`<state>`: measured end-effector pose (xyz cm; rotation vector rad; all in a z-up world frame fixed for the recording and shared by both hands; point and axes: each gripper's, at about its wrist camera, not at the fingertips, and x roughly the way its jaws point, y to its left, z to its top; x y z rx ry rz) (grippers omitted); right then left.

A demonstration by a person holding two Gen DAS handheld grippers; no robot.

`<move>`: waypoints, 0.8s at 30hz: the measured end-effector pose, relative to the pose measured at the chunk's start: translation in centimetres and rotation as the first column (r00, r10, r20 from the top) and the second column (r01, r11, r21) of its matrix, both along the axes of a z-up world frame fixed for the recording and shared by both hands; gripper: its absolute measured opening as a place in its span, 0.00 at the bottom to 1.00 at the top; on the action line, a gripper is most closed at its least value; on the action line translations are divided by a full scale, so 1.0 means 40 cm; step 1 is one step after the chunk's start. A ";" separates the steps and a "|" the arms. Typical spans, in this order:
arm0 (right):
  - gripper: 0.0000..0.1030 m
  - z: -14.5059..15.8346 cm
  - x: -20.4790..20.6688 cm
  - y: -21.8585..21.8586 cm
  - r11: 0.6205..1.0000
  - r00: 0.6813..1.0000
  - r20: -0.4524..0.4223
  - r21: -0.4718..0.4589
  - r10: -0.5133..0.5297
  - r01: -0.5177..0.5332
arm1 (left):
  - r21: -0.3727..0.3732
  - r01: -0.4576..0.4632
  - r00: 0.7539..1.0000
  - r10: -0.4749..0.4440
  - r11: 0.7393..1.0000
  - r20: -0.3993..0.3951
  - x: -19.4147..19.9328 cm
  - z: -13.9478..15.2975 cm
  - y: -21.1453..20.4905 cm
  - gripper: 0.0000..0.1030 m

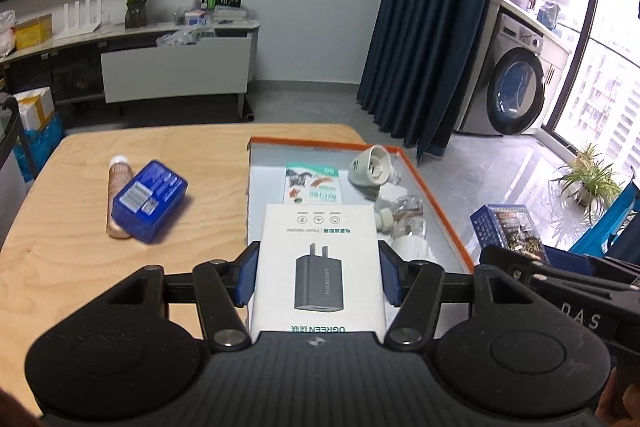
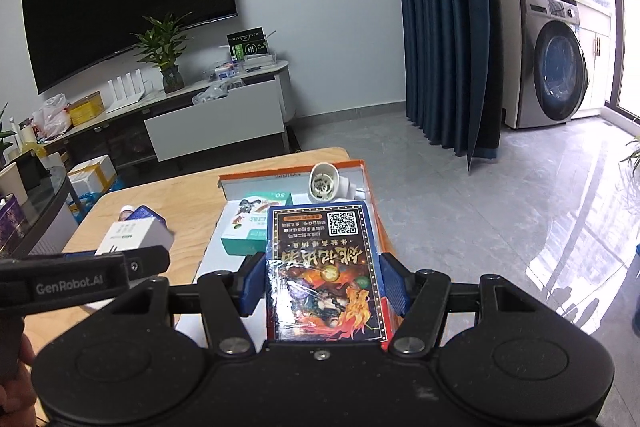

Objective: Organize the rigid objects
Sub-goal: 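Carry the white charger box and the card pack above the lid with both grippers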

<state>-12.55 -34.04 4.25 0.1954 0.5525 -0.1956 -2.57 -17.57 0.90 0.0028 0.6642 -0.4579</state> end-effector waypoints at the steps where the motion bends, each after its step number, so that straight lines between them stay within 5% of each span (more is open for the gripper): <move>1: 0.70 -0.003 0.001 -0.001 1.000 1.000 -0.002 0.003 0.000 0.000 | 0.002 -0.005 1.000 0.005 1.000 -0.004 0.001 0.000 0.000 0.58; 24: 0.70 -0.022 0.028 0.022 0.999 0.999 -0.032 0.018 0.029 -0.029 | 0.001 -0.010 0.999 0.010 1.000 -0.031 0.001 -0.009 -0.004 0.58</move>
